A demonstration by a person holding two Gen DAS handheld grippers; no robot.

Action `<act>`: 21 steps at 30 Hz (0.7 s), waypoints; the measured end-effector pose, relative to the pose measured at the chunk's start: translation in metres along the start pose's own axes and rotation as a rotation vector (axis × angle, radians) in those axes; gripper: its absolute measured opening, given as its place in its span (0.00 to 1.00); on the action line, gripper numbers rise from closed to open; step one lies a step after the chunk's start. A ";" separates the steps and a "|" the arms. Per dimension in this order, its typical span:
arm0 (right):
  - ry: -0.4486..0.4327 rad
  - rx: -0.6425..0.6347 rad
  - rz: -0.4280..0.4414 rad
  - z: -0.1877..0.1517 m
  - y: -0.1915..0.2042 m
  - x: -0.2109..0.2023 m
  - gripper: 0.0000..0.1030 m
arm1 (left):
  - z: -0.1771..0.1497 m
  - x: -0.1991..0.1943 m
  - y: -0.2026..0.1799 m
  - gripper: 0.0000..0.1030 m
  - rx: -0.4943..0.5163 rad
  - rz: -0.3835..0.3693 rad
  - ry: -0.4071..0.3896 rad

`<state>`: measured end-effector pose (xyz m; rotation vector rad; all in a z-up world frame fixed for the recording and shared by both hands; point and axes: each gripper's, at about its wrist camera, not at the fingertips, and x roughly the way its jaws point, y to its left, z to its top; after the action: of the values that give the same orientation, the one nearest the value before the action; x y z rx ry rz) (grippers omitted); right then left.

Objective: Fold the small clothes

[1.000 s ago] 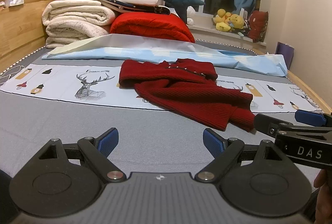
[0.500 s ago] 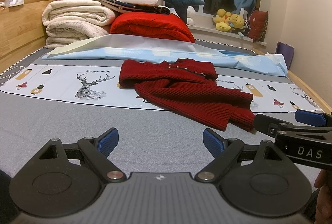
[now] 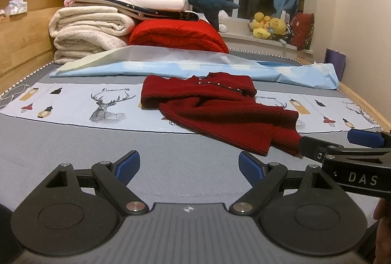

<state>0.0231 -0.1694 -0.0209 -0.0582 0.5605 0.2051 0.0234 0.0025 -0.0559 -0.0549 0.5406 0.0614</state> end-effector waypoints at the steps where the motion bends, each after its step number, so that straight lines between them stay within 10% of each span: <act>1: 0.004 0.000 -0.002 -0.001 0.000 0.001 0.91 | 0.000 0.000 0.000 0.88 -0.001 -0.001 0.001; 11: 0.020 0.008 -0.006 0.000 0.000 0.002 0.91 | -0.002 0.001 -0.003 0.85 0.015 -0.011 0.003; 21: 0.037 0.065 0.000 0.009 -0.015 0.007 0.91 | 0.001 0.035 -0.005 0.22 0.088 -0.033 0.091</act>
<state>0.0369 -0.1819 -0.0169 0.0008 0.6041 0.1858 0.0538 -0.0007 -0.0728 0.0188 0.6330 0.0026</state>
